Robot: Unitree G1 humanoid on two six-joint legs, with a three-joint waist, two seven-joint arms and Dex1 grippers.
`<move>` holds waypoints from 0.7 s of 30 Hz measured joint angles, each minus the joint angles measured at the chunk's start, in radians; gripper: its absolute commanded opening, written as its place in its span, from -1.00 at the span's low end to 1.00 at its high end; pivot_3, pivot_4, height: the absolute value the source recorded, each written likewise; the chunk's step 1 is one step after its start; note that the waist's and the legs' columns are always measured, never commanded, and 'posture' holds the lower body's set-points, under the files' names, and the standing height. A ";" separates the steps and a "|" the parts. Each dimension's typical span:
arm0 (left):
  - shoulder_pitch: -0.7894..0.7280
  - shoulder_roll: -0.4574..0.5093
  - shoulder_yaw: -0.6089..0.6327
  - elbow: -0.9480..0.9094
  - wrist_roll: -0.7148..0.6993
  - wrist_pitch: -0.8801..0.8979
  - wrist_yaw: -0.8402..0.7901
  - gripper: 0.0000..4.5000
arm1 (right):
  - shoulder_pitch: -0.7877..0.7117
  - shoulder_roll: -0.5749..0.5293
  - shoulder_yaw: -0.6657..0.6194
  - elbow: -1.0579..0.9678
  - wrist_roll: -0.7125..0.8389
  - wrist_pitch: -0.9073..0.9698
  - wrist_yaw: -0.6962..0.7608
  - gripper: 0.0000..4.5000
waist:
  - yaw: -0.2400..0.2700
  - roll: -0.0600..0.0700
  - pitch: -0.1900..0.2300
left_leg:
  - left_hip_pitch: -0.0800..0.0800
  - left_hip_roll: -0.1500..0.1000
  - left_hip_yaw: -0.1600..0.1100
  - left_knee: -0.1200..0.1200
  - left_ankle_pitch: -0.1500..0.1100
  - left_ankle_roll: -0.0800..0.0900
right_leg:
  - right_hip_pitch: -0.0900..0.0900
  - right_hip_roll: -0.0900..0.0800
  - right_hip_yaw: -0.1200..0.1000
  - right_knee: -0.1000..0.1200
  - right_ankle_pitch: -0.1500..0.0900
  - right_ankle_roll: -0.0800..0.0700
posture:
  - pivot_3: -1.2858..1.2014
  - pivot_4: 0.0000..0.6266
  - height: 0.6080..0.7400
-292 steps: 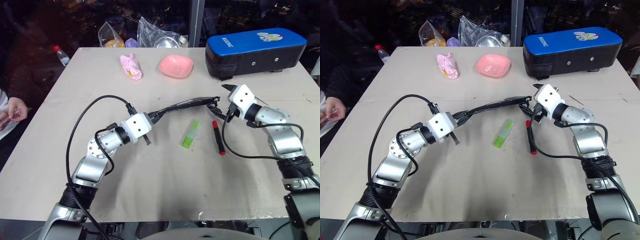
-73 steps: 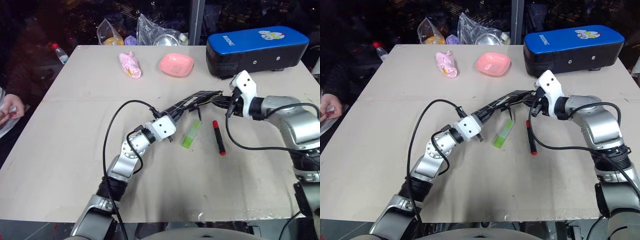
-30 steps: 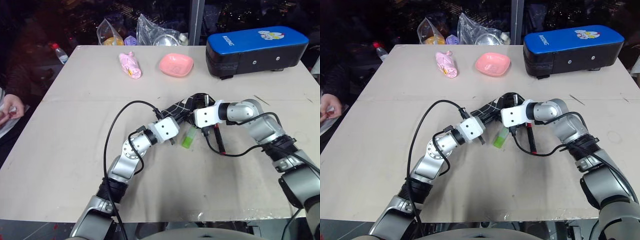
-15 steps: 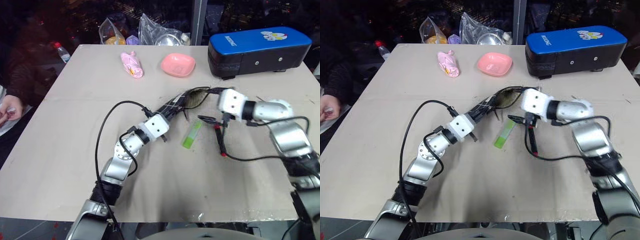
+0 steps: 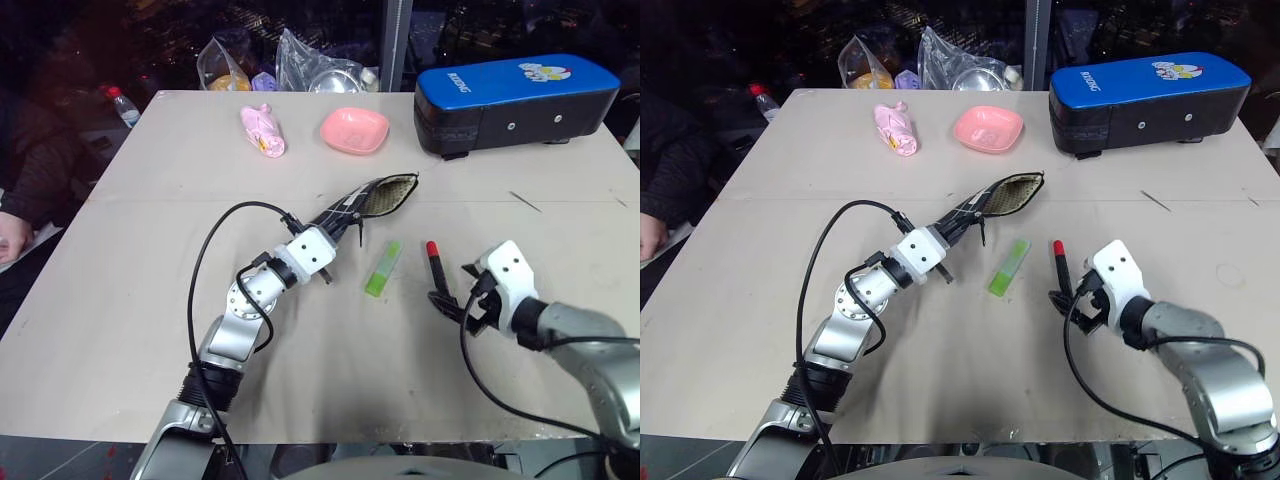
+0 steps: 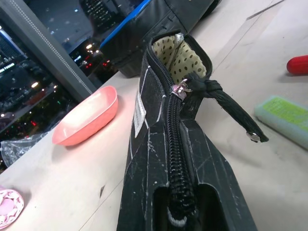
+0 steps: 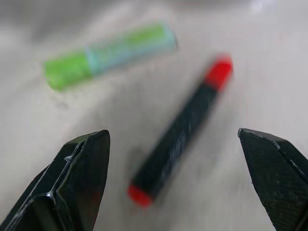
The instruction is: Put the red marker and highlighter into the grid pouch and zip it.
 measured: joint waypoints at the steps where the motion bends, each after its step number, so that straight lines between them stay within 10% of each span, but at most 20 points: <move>1: 0.000 0.000 -0.001 0.000 0.000 0.000 -0.001 -1.00 | 0.009 0.024 0.020 0.003 -0.010 0.011 -0.038 0.93 | -0.001 0.000 0.000 | 0.000 0.000 0.000 0.000 0.000 0.000 | 0.000 0.000 0.000 0.000 0.000 0.000 | 0.03 -0.52 0.79; 5: 0.000 -0.002 -0.005 0.000 0.000 0.000 -0.002 -1.00 | 0.012 0.070 0.038 0.023 -0.028 0.014 -0.113 0.55 | -0.001 0.000 0.000 | 0.001 0.000 0.000 0.000 0.000 0.000 | 0.000 0.001 0.000 0.000 0.000 0.000 | 0.03 -0.52 0.79; 12: 0.000 0.002 -0.005 0.000 -0.001 0.000 -0.006 -1.00 | -0.001 0.033 0.032 0.033 -0.022 0.019 -0.120 -0.83 | -0.002 0.000 0.000 | 0.001 0.000 0.000 0.000 0.000 0.000 | 0.000 0.002 0.000 0.000 0.000 0.000 | 0.03 -0.52 0.79; 16: 0.000 0.009 -0.004 -0.001 -0.020 0.003 -0.023 -1.00 | -0.006 -0.040 -0.001 0.032 0.019 0.042 -0.065 -0.86 | 0.000 0.000 0.000 | 0.000 0.000 0.000 0.001 0.000 0.000 | 0.001 0.002 0.000 0.000 0.000 0.000 | 0.03 -0.52 0.79; 21: 0.006 0.022 -0.005 -0.034 -0.080 0.048 -0.091 -1.00 | -0.122 -0.385 -0.070 0.078 0.052 -0.151 0.200 -0.86 | -0.004 0.000 0.000 | 0.001 0.001 0.001 0.002 0.000 0.000 | 0.001 0.003 0.001 0.000 0.000 0.000 | 0.03 -0.52 0.79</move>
